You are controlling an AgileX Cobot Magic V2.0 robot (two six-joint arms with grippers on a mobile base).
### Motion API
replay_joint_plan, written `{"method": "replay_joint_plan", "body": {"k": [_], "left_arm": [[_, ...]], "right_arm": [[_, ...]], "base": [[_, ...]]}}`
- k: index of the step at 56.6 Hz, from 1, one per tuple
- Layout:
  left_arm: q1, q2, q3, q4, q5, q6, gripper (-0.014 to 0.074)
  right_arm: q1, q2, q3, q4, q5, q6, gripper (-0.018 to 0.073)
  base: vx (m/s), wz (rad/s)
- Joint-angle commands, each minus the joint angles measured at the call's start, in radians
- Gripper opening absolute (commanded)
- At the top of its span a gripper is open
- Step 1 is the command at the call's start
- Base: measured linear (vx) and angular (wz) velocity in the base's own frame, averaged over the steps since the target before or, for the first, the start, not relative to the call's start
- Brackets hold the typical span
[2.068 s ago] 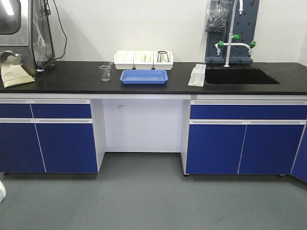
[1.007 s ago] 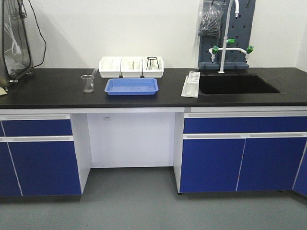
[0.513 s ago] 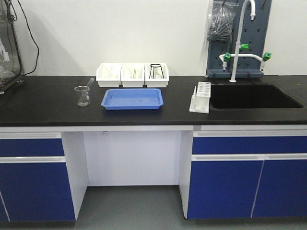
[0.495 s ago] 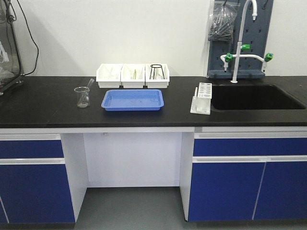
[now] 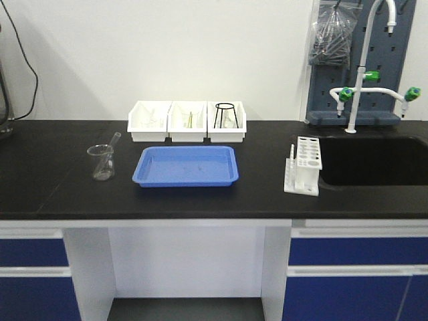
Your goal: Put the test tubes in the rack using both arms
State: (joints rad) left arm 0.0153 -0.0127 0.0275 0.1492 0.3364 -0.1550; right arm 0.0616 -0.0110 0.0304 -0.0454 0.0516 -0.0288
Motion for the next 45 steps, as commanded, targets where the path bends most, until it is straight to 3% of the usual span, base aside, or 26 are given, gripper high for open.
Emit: {"method": "replay_joint_plan", "body": {"k": [1,45], "left_arm": [[0.001,-0.012,-0.026,-0.003,-0.077,-0.009,-0.0004],[0.001,-0.012,-0.026,-0.003,-0.077,-0.009,-0.0004]], "right_arm": [[-0.003,-0.01,0.013,-0.005,-0.078,-0.008,-0.0008],[-0.003,-0.01,0.013,-0.005,-0.078,-0.008,-0.0008]], "base": [[0.54,0.01],[0.49,0.01]]}}
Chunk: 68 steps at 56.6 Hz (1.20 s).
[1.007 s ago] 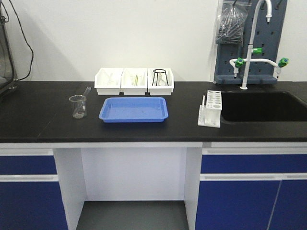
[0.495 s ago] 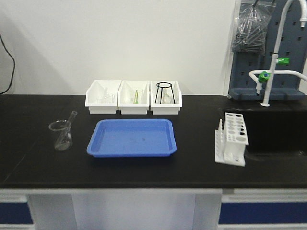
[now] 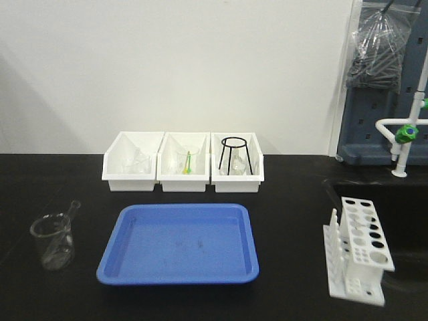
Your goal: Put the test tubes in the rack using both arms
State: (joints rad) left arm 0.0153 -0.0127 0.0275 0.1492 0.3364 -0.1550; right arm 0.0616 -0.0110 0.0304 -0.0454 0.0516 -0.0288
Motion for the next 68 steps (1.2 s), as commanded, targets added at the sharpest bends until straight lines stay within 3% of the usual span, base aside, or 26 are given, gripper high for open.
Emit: {"method": "replay_joint_plan", "body": {"k": [1,34,68], "left_arm": [[0.001,-0.012,-0.026,-0.003,-0.077,-0.009,-0.0004],[0.001,-0.012,-0.026,-0.003,-0.077,-0.009,-0.0004],[0.001,-0.012,-0.026,-0.003,-0.077,-0.009,-0.0004]], "right_arm": [[-0.003,-0.01,0.013,-0.005,-0.078,-0.008,-0.0008],[-0.003,-0.01,0.013,-0.005,-0.078,-0.008,-0.0008],[-0.003,-0.01,0.013,-0.005,-0.078,-0.008,-0.0008]], "base": [[0.39,0.0],[0.3,-0.01],[0.09,-0.02]]}}
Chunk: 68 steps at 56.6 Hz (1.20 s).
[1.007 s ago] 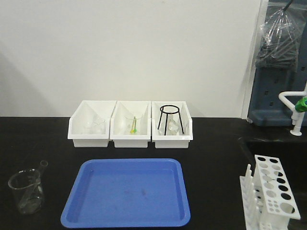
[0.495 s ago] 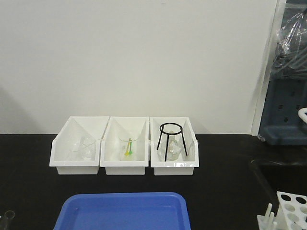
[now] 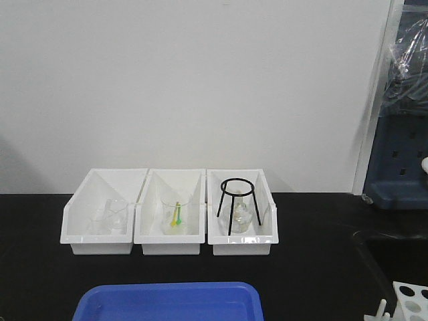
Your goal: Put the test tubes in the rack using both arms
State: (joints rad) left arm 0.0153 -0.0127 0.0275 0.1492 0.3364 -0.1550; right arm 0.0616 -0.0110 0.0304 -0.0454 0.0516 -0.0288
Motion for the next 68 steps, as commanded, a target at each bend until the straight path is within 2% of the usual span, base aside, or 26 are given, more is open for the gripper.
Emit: {"method": "replay_joint_plan", "body": {"k": [1,17,25,31,41,52,60,63,68], "left_arm": [[0.001,-0.012,-0.026,-0.003,-0.077,-0.009,-0.0004],[0.001,-0.012,-0.026,0.0,-0.077,-0.006,-0.0004],[0.001,-0.012,-0.026,0.09,-0.074,0.072,-0.0004],[0.001,-0.012,-0.026,0.094,-0.075,0.08,-0.0004],[0.001,-0.012,-0.026,0.181,-0.076,0.155,-0.0004],[0.001,-0.012,-0.026,0.227,-0.081,0.155,-0.0004],[0.001,-0.012,-0.027,0.24,-0.188,0.14,-0.0004],[0.001,-0.012,-0.027,0.24,-0.268,0.128,-0.0004],[0.001,-0.012,-0.027,0.24,-0.463,0.1,-0.0004]], "right_arm": [[-0.003,-0.01,0.013,-0.005,-0.078,-0.008,-0.0008],[-0.003,-0.01,0.013,-0.005,-0.078,-0.008,-0.0008],[-0.003,-0.01,0.013,-0.005,-0.088,-0.008,-0.0008],[-0.003,-0.01,0.013,-0.005,-0.093,-0.008,-0.0008],[-0.004,-0.01,0.013,-0.005,-0.106,-0.009,-0.0008],[-0.004,-0.01,0.013,-0.005,-0.114,-0.009,-0.0008],[-0.003,-0.01,0.013,-0.004,-0.115,-0.009,-0.0008],[-0.003,-0.01,0.005,-0.004,-0.116,-0.009,-0.0008],[-0.003,-0.01,-0.032,-0.005,-0.109,-0.009,-0.0008]], "base": [[0.0,0.0],[0.0,0.0],[0.0,0.0],[0.0,0.0],[0.0,0.0],[0.0,0.0],[0.0,0.0],[0.0,0.0],[0.0,0.0]]}}
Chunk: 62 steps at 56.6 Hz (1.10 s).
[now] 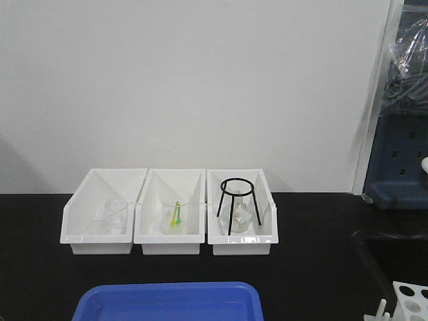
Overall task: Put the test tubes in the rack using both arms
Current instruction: 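Grasp the clear test tube with the left gripper and lift it out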
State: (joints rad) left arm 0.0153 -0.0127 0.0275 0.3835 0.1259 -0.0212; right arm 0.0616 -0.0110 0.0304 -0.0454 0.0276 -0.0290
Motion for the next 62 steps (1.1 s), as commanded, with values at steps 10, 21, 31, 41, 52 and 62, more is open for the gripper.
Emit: {"method": "replay_joint_plan", "body": {"k": [10,21,31,41,52,62], "left_arm": [[0.001,-0.011,-0.057,0.006,-0.479,-0.084,-0.0004],[0.001,0.003,-0.196,0.006,-0.318,-0.201,-0.0004],[0.001,0.113,-0.337,0.006,-0.198,-0.206,-0.0004],[0.001,0.248,-0.351,0.006,-0.167,-0.206,0.0012],[0.001,0.382,-0.351,0.006,-0.111,-0.204,0.0129],[0.001,0.481,-0.351,0.007,-0.126,-0.194,0.0347]], "right_arm": [[-0.003,-0.001,-0.15,-0.012,-0.041,-0.009,-0.0008],[-0.003,0.088,-0.293,-0.012,-0.001,-0.009,-0.0005],[-0.004,0.223,-0.361,-0.012,-0.006,-0.01,0.0004],[-0.004,0.355,-0.362,-0.011,-0.009,-0.009,0.0039],[-0.004,0.458,-0.362,-0.008,-0.014,-0.009,0.0143],[-0.004,0.506,-0.362,-0.008,-0.014,-0.009,0.0289]], "base": [[0.0,0.0],[0.0,0.0],[0.0,0.0],[0.0,0.0],[0.0,0.0],[0.0,0.0]]}}
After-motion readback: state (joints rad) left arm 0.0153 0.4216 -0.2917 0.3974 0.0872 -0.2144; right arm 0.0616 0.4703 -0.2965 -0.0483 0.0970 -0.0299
